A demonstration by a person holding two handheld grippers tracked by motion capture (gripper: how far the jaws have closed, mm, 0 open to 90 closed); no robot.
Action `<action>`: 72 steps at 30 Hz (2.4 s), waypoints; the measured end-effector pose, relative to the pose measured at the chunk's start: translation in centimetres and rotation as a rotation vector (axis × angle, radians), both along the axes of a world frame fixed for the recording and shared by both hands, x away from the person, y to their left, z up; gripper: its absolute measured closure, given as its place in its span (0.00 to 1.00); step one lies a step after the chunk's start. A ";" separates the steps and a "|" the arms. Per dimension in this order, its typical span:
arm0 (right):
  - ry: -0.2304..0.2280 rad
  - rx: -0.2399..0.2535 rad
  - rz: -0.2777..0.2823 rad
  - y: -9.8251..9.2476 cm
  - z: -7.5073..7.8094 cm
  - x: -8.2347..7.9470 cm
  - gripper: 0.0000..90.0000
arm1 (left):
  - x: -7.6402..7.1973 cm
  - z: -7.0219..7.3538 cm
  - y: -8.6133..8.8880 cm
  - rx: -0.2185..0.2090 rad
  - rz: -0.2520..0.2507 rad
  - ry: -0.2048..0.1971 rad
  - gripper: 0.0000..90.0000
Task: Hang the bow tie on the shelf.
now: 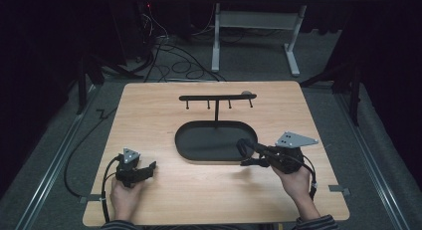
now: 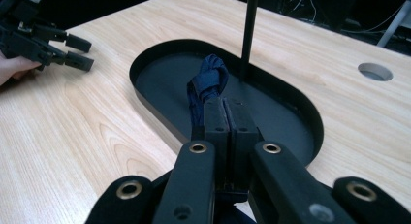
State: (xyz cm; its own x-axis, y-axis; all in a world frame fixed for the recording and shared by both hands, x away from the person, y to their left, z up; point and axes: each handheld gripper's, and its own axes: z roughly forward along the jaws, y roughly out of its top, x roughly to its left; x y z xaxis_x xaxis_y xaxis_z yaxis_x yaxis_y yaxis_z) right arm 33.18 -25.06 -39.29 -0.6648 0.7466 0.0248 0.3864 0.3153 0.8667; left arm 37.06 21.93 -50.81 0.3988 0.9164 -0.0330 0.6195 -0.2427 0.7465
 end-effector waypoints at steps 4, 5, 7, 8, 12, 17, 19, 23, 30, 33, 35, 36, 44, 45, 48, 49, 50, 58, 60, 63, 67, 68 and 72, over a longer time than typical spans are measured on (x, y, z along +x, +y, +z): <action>-0.011 0.000 -0.004 -0.1 0.7 0.3 1.00 | 0.0 0.0 0.0 0.001 0.000 0.000 0.33; -0.012 0.000 -0.004 -0.1 0.8 0.4 1.00 | 0.0 0.0 0.0 0.001 0.000 0.000 0.32; -0.016 -0.004 -0.004 -0.2 1.0 0.5 1.00 | 0.0 0.0 0.0 0.001 0.000 0.000 0.33; -0.019 -0.002 -0.005 -0.2 1.2 0.6 1.00 | 0.0 0.0 0.0 0.000 -0.001 0.000 0.33; -0.027 0.000 -0.006 -0.1 1.6 1.0 1.00 | 0.0 0.0 0.0 0.001 0.000 0.000 0.33; -0.033 -0.004 -0.010 -0.1 2.0 1.3 1.00 | 0.0 0.0 0.0 0.001 0.000 0.000 0.33; -0.034 -0.004 -0.011 -0.1 2.0 1.4 1.00 | 0.0 0.0 0.0 0.001 0.000 0.000 0.33; -0.037 0.006 -0.017 -0.3 2.4 1.7 1.00 | 0.0 0.0 0.0 0.002 0.000 0.000 0.33; -0.047 0.008 -0.019 -0.4 3.0 2.2 1.00 | 0.0 0.0 0.0 0.001 0.000 0.000 0.33; -0.051 0.006 -0.023 -0.4 3.4 2.5 1.00 | 0.0 0.0 0.0 0.001 0.000 0.000 0.33; -0.051 0.009 -0.024 -0.4 3.5 2.5 1.00 | 0.0 0.0 0.0 0.001 0.000 0.000 0.33; -0.053 0.007 -0.023 -0.4 3.6 2.7 1.00 | 0.0 0.0 0.0 0.002 0.000 0.000 0.33; -0.058 0.014 -0.029 -0.4 4.1 3.3 1.00 | 0.0 0.0 0.0 0.001 0.000 0.000 0.33; -0.058 0.014 -0.029 -0.4 4.1 3.3 1.00 | 0.0 0.0 0.0 0.001 0.000 0.000 0.33; -0.060 0.011 -0.031 -0.4 4.3 3.5 1.00 | 0.0 0.0 0.0 0.002 0.000 -0.001 0.33; -0.063 0.011 -0.031 -0.4 4.4 3.7 1.00 | 0.0 0.0 0.0 0.001 0.000 0.000 0.33; -0.061 0.011 -0.032 -0.3 4.5 3.7 1.00 | 0.0 0.0 0.0 0.001 0.000 0.000 0.33; -0.068 0.016 -0.043 -0.3 4.9 4.5 1.00 | 0.0 0.0 0.0 0.001 0.000 0.000 0.33; -0.074 0.014 -0.045 -0.3 5.1 4.8 1.00 | 0.0 0.0 0.0 0.001 0.000 0.000 0.33; -0.079 0.015 -0.053 -0.4 5.4 5.0 1.00 | 0.0 0.0 0.0 -0.001 0.000 0.000 0.33; -0.085 0.017 -0.057 -0.5 5.6 5.3 1.00 | 0.0 0.0 0.0 0.000 -0.001 0.002 0.33; -0.079 0.021 -0.062 -0.5 5.6 5.4 1.00 | 0.0 0.0 0.0 -0.001 -0.002 0.002 0.33; -0.081 0.024 -0.070 -0.6 5.6 5.9 1.00 | 0.0 0.0 0.0 -0.001 -0.002 0.002 0.33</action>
